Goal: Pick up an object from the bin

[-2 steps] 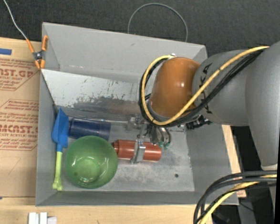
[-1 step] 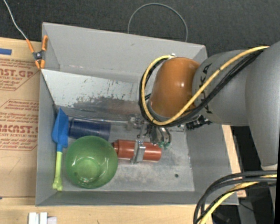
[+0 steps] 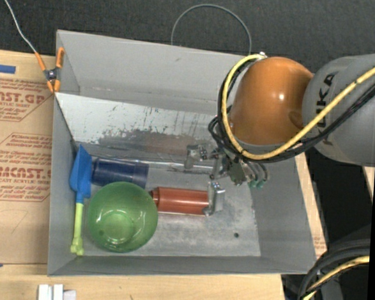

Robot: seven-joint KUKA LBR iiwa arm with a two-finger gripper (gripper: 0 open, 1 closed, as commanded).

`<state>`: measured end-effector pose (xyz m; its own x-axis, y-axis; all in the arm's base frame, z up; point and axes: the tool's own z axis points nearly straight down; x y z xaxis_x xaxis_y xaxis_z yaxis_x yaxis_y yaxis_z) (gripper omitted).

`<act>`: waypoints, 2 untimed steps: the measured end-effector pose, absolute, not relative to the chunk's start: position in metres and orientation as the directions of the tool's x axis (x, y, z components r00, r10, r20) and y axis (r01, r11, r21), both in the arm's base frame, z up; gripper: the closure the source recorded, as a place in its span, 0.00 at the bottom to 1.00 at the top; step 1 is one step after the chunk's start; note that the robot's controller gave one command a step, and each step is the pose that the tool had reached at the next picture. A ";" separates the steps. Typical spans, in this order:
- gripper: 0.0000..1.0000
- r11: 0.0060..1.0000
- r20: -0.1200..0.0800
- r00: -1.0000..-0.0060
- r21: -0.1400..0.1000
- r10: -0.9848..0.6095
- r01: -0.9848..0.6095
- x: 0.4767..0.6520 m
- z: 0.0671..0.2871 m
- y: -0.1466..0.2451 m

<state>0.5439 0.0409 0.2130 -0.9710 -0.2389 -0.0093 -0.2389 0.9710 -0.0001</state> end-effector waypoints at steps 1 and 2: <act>0.00 0.956 -0.008 -0.956 0.002 -0.295 -0.295 0.554 0.105 0.049; 1.00 0.949 -0.008 -0.949 0.000 -0.316 -0.316 0.544 0.091 0.054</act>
Offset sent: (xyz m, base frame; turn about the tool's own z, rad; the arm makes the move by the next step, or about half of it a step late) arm -0.0052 0.0162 -0.0975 -0.0929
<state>0.5435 0.0539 0.0907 -0.9488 -0.3157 -0.0080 -0.3157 0.9489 0.0003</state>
